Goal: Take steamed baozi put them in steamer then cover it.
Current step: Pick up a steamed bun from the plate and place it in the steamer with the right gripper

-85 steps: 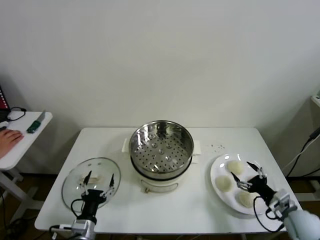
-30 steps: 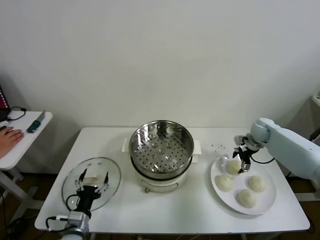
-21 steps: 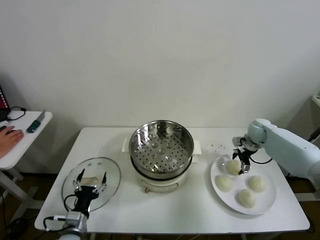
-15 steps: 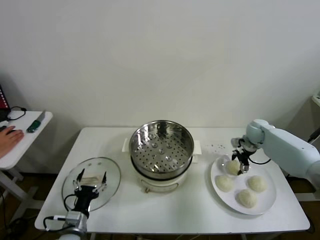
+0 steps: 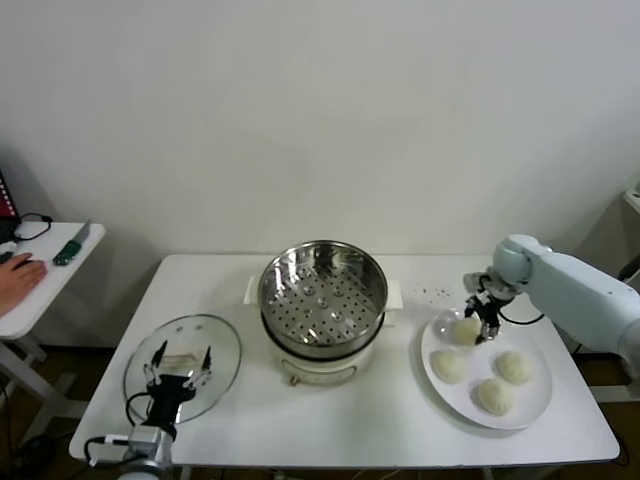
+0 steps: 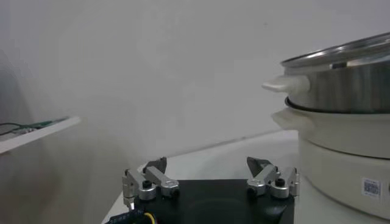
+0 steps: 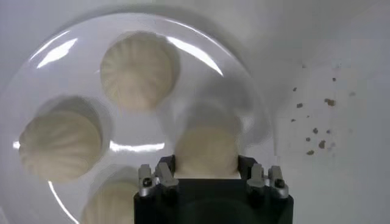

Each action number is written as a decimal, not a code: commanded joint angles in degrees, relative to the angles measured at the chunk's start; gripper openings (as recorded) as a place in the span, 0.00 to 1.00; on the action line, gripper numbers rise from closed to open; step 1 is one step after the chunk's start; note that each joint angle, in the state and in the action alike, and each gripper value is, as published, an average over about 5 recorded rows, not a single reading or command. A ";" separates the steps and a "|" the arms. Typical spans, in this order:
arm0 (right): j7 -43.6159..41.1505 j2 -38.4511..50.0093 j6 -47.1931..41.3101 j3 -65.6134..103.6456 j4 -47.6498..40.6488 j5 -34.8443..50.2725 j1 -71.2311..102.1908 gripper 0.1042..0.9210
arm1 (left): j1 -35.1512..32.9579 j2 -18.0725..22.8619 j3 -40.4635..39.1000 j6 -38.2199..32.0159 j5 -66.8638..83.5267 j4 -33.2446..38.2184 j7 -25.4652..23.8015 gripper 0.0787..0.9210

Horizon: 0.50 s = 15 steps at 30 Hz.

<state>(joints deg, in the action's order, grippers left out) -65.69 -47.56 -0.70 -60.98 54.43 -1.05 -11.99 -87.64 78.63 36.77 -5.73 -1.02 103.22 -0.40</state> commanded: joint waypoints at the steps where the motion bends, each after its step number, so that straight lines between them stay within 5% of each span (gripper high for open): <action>1: 0.49 -0.10 3.06 -7.76 4.38 4.41 -10.17 0.69 | -0.16 -0.08 -0.01 0.03 0.01 0.14 0.01 0.88; 8: -0.91 -5.81 10.58 -24.55 11.68 10.96 -32.09 0.69 | -1.58 -0.27 0.13 0.13 -0.11 1.10 0.02 0.88; 15: -1.82 -14.87 19.04 -25.04 9.97 10.02 -37.58 0.69 | -2.30 -0.20 0.11 0.02 0.21 1.33 0.05 0.88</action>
<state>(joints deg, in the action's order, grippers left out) -66.93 -57.15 12.19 -79.06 62.51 6.26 -38.47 -89.60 78.37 36.90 -5.70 -0.76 104.47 -0.36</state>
